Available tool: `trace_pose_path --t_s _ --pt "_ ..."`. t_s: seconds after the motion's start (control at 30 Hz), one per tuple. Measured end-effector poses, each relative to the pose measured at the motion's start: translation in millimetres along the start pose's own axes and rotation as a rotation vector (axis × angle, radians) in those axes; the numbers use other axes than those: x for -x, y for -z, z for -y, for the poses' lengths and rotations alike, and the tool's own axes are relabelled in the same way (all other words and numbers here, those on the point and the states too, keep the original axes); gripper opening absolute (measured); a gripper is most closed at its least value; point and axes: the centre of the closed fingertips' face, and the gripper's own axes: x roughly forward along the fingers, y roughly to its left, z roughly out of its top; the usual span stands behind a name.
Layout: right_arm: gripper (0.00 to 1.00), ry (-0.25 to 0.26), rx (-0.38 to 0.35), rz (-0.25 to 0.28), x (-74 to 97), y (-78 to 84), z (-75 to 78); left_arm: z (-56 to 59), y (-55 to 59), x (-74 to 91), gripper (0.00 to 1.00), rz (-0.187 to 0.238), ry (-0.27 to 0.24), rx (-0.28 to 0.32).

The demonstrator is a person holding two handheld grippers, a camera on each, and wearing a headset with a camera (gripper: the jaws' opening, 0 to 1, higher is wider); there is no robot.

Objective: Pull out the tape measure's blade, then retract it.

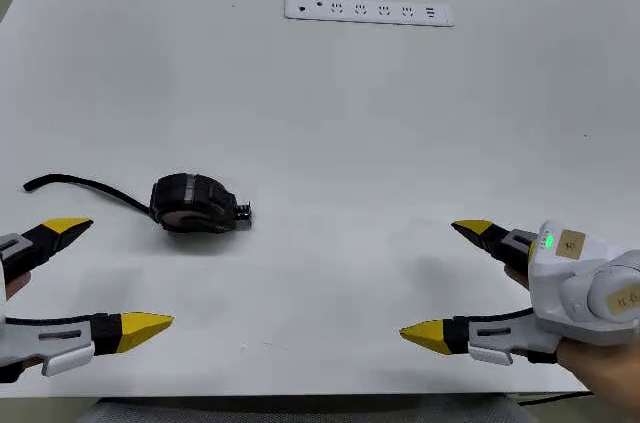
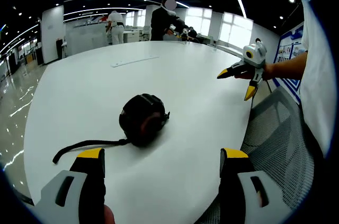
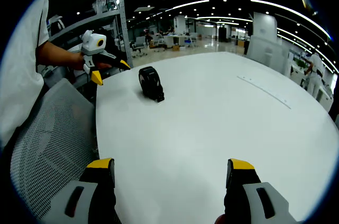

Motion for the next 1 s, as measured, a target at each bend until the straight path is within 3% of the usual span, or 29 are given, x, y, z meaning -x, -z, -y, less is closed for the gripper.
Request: trace_pose_path --t_s 0.63,1.0 --pt "0.84 -0.065 0.047 0.005 -29.3 -17.9 -3.2 -9.9 -17.1 -28.2 0.85 -0.025 0.060 -0.083" --pt "0.84 -0.094 0.067 0.002 -41.9 -24.1 -4.5 -17.3 -20.1 -38.2 0.83 -0.054 0.097 -0.131"
